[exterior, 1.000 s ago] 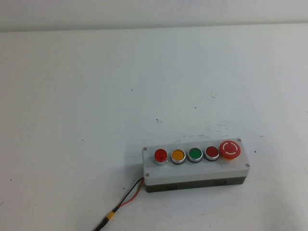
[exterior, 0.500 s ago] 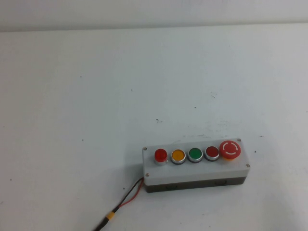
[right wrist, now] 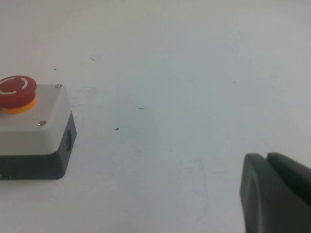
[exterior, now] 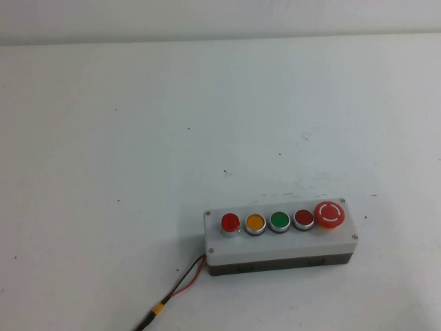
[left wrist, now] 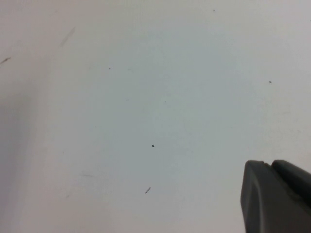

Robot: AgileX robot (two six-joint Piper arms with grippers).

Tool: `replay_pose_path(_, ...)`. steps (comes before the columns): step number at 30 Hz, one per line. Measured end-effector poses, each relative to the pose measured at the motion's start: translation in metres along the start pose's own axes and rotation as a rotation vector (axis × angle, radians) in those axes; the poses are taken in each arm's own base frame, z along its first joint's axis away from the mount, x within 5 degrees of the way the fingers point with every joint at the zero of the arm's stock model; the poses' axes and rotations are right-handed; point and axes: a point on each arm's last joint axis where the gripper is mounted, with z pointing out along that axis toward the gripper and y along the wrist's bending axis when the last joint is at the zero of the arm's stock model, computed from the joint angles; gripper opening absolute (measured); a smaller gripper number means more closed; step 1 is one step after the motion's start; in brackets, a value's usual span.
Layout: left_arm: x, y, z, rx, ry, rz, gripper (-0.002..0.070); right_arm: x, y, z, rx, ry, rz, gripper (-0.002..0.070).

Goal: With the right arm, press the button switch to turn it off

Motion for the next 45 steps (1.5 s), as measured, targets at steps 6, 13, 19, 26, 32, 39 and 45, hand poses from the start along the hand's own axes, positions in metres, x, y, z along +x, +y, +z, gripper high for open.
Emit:
replay_pose_path(6, 0.0000, 0.0000, 0.0000, 0.000, 0.000, 0.000, -0.0002, 0.0001, 0.0000, 0.0000, 0.000, 0.001, 0.000, -0.0016)
replay_pose_path(13, 0.0000, 0.0000, 0.0000, 0.000, 0.000, 0.000, -0.0002, 0.0004, -0.0020, 0.0000, 0.022, 0.005, -0.064, -0.0016)
replay_pose_path(19, 0.0000, 0.0000, 0.0000, 0.000, 0.000, 0.000, -0.0002, 0.0005, -0.0028, 0.0000, 0.030, 0.007, -0.090, -0.0016)
replay_pose_path(26, 0.0000, 0.0000, 0.0000, 0.000, 0.000, 0.000, -0.0002, 0.0005, -0.0028, 0.0000, 0.030, 0.007, -0.090, -0.0016)
replay_pose_path(32, 0.0000, 0.0000, 0.0000, 0.000, 0.000, 0.000, -0.0002, 0.0005, -0.0028, 0.0000, 0.030, 0.007, -0.090, -0.0016)
replay_pose_path(39, 0.0000, 0.0000, 0.0000, 0.000, 0.000, 0.000, -0.0002, 0.0005, -0.0028, 0.0000, 0.030, 0.007, -0.090, -0.0016)
replay_pose_path(45, 0.0000, 0.0000, 0.0000, 0.000, 0.000, 0.000, -0.0002, 0.0005, -0.0028, 0.0000, 0.030, 0.007, -0.090, -0.0016)
